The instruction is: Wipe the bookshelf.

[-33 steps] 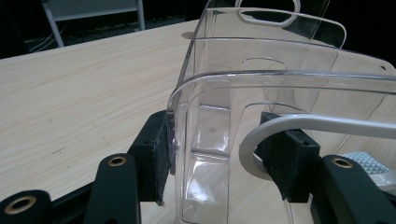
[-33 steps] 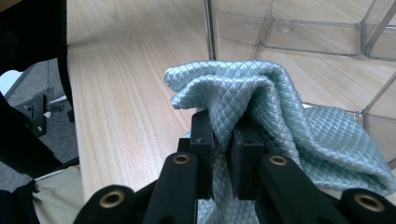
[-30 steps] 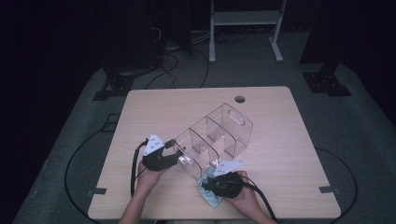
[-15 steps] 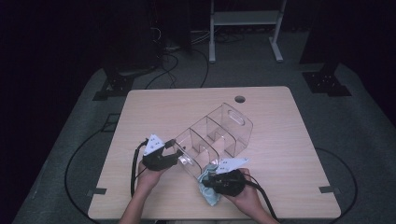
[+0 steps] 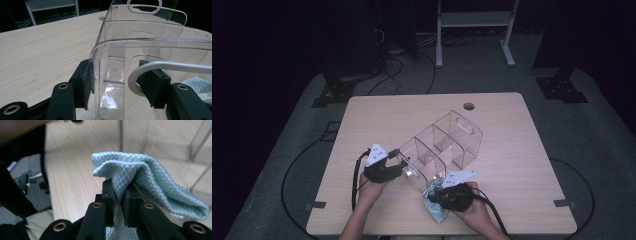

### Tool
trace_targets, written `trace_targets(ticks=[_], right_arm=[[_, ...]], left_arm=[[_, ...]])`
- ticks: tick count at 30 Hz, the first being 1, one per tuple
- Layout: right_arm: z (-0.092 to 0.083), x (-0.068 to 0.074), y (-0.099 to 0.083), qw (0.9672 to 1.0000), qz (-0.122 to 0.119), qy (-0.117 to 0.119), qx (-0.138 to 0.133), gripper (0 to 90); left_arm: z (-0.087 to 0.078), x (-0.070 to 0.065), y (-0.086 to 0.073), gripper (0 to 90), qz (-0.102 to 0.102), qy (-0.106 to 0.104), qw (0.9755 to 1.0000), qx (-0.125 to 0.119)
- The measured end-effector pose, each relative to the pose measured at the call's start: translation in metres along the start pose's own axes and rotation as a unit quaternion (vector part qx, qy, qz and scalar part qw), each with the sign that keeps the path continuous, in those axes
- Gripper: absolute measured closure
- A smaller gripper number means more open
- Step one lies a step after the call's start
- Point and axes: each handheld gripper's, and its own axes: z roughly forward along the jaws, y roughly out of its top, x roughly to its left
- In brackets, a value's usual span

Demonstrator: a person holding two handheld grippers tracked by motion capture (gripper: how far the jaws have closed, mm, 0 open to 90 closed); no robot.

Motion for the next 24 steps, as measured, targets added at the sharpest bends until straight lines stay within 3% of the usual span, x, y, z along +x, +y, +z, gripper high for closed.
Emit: trace_targets(ticks=[5, 12, 19, 24], right_arm=[[-0.010, 0.006, 0.013, 0.9996, -0.013, 0.001, -0.024, 81.3], [0.002, 0.003, 0.004, 1.0000, -0.009, 0.002, 0.001, 81.3], [-0.027, 0.011, 0.036, 0.9984, -0.033, -0.005, -0.047, 81.4], [-0.033, 0.014, 0.047, 0.9971, -0.045, -0.010, -0.060, 81.4]], left_arm=[[0.000, 0.001, 0.000, 44.4, 0.000, 0.004, 1.0000, 0.000], [-0.001, 0.001, 0.001, 46.4, 0.004, 0.006, 1.0000, 0.001], [-0.001, 0.003, 0.000, 46.6, 0.000, 0.010, 0.9999, 0.001], [-0.001, 0.003, 0.000, 46.5, 0.002, 0.011, 0.9999, 0.000]])
